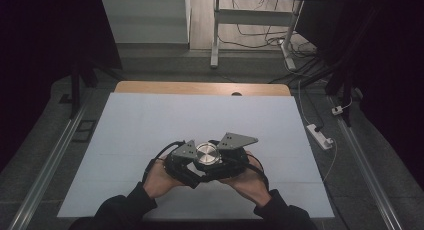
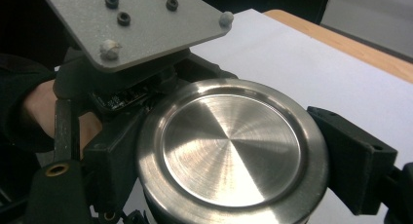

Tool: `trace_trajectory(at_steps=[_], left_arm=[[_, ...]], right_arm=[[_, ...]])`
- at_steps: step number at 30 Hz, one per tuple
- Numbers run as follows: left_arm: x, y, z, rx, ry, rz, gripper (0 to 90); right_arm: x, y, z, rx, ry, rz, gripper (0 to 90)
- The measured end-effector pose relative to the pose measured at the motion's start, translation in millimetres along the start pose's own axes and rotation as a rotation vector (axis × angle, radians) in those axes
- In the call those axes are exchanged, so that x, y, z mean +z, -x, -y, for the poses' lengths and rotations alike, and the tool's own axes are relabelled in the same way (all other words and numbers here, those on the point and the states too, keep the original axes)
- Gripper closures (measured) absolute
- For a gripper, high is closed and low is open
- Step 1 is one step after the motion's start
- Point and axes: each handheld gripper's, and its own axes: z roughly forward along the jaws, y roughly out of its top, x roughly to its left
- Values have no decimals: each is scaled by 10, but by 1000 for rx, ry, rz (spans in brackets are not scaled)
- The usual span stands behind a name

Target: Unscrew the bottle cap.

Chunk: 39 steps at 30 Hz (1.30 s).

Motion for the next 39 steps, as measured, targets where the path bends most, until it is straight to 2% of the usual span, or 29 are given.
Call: trace_trajectory(at_steps=[2, 6, 8, 9, 10, 11, 14, 17, 19, 20, 22, 25, 27, 28, 30, 31, 33, 37, 39], left_arm=[[-9, -3, -3, 1, 5, 7, 158], [-22, -7, -5, 3, 13, 26, 158], [-29, -16, -3, 23, 12, 56, 158], [-29, -16, -3, 23, 12, 56, 158], [-33, -22, -4, 33, 9, 67, 158], [-32, -15, -5, 35, 12, 77, 158], [-40, -1, -16, 63, 5, 129, 158], [-42, 22, -29, 82, 13, 162, 158], [-39, 34, -37, 84, 12, 161, 158], [-37, 32, -40, 82, 9, 154, 158], [-42, 11, -33, 65, 6, 128, 158], [-58, -38, -2, 19, 7, 70, 157], [-74, -69, 18, -13, 9, 30, 158], [-74, -69, 18, -13, 9, 30, 158], [-88, -101, 30, -43, 16, 5, 158], [-94, -101, 28, -48, 9, -29, 158], [-92, -90, 26, -48, 8, -37, 158], [-70, -41, 0, -34, 10, -28, 158], [-70, -32, -9, -24, 6, -18, 158]], right_arm=[[-8, 3, 4, -7, 10, -6, 181], [-26, 46, 11, 4, 31, -52, 182], [-36, 64, 10, -10, 30, -82, 182], [-41, 72, 11, -16, 30, -98, 182], [-41, 72, 11, -16, 30, -98, 182], [-52, 99, 10, -33, 27, -141, 182], [-72, 150, 9, -51, 21, -216, 182], [-101, 207, 11, -75, 26, -306, 182], [-117, 240, 14, -88, 28, -348, 181], [-121, 248, 16, -89, 27, -352, 180], [-117, 245, 15, -75, 23, -322, 162], [-118, 221, -12, -47, 18, -208, 105], [-138, 210, -28, -29, 25, -163, 94], [-146, 202, -33, -20, 27, -135, 93], [-154, 173, -40, -6, 27, -87, 94], [-148, 156, -43, 2, 34, -70, 96], [-132, 110, -51, 12, 41, -36, 103], [-105, 8, -67, 9, 55, 30, 132], [-95, -28, -68, -9, 48, 59, 166]])
